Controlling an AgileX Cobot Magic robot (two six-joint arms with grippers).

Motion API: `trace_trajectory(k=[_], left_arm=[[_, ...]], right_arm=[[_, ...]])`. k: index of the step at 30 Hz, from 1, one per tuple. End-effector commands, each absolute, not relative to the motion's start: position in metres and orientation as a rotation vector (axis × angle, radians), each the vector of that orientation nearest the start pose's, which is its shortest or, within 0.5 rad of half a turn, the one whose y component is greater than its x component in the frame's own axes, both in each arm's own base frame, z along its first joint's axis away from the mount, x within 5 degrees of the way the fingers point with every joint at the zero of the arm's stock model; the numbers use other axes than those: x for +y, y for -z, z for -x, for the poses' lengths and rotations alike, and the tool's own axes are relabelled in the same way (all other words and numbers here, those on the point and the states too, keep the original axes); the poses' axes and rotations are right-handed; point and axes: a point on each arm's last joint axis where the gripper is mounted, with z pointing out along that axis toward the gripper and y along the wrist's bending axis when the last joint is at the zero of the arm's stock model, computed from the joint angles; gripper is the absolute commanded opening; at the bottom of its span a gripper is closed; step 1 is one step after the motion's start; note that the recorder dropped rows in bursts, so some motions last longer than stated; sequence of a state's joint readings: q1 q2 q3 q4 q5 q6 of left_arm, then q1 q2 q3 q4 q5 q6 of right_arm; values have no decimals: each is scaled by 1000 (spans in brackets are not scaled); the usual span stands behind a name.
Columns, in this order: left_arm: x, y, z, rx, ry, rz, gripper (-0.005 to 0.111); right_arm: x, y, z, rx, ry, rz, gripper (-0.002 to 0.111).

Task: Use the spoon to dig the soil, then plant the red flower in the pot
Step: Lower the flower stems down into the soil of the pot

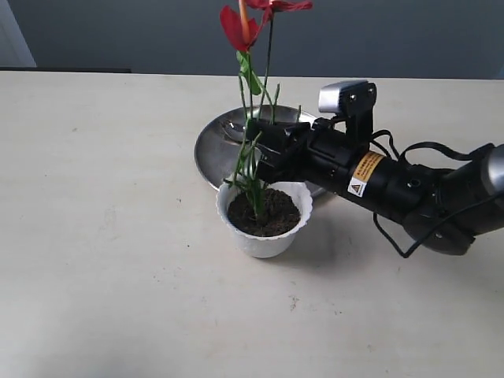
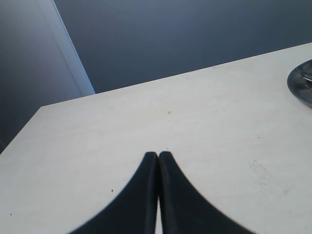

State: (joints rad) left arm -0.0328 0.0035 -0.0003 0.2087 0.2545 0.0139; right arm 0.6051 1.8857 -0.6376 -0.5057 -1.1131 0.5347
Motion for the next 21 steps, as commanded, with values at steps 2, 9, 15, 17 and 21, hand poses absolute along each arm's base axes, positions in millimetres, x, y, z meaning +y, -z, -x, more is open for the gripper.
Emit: trace_trajectory(k=[2,9,15,17,21], left_arm=[[3,-192,-55,1717,-172,-171,0],[3,-192,-55,1717,-172,-171,0],[3,-192,-55,1717,-172,-171,0],[3,-192,-55,1717,-172,-171,0],[3,-192,-55,1717,-172,-171,0]], right_arm=[[215,-139,-236,1680,-867,880,-1],[212,-128,-236,1719,-745,1002,-1],[210,-123,-236,1740,-687,1051,-1],[209,-121,-236,1750,-665,1065,-1],[208,-118,-236,1783,-638,1091,-1]])
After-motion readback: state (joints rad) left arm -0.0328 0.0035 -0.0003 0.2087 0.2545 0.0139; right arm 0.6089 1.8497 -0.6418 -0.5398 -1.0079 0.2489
